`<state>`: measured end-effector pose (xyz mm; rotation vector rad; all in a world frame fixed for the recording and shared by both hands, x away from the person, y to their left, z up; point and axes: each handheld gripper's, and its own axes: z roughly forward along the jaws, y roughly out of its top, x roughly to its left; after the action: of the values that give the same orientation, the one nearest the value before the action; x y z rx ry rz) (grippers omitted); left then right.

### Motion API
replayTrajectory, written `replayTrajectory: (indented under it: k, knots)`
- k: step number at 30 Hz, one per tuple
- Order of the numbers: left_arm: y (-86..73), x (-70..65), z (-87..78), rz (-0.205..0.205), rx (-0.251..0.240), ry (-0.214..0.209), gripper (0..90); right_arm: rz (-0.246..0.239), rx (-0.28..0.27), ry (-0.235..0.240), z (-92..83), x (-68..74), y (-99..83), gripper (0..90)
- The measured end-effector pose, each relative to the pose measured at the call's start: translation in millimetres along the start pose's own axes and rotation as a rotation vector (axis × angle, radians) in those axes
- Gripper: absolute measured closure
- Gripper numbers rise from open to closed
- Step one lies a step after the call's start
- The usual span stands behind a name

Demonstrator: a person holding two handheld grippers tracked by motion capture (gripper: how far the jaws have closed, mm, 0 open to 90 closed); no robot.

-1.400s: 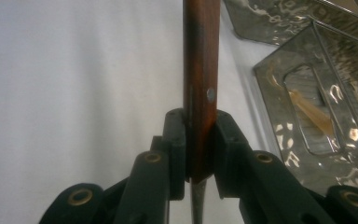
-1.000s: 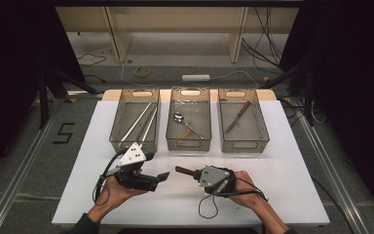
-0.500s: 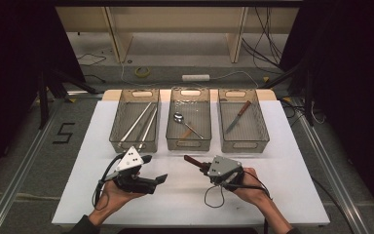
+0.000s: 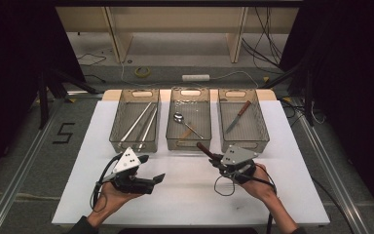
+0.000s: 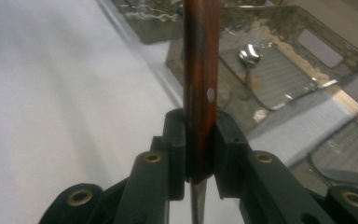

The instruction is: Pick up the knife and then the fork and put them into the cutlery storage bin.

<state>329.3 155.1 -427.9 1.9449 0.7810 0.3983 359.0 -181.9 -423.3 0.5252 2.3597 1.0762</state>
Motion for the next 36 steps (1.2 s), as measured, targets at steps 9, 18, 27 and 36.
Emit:
replayTrajectory:
  k: [9, 18, 27, 36]
  knots:
    - [-1.6, 1.2, -1.4, -0.010, 0.005, 0.004, 16.1, 0.117, -0.017, -0.046, -12.8, -18.4, -0.7, 77.7]
    - [-1.6, 0.6, -3.9, -0.022, -0.018, 0.007, 16.1, 0.205, -0.028, -0.056, -18.0, -31.1, -2.8, 77.7]
    - [-2.2, 0.4, -3.8, -0.029, -0.016, 0.001, 16.1, 0.238, -0.035, -0.056, -21.6, -41.9, -5.5, 77.7]
    - [-2.8, 0.8, -4.4, -0.033, -0.012, -0.002, 16.1, 0.267, -0.038, -0.083, -24.8, -56.0, -8.1, 77.7]
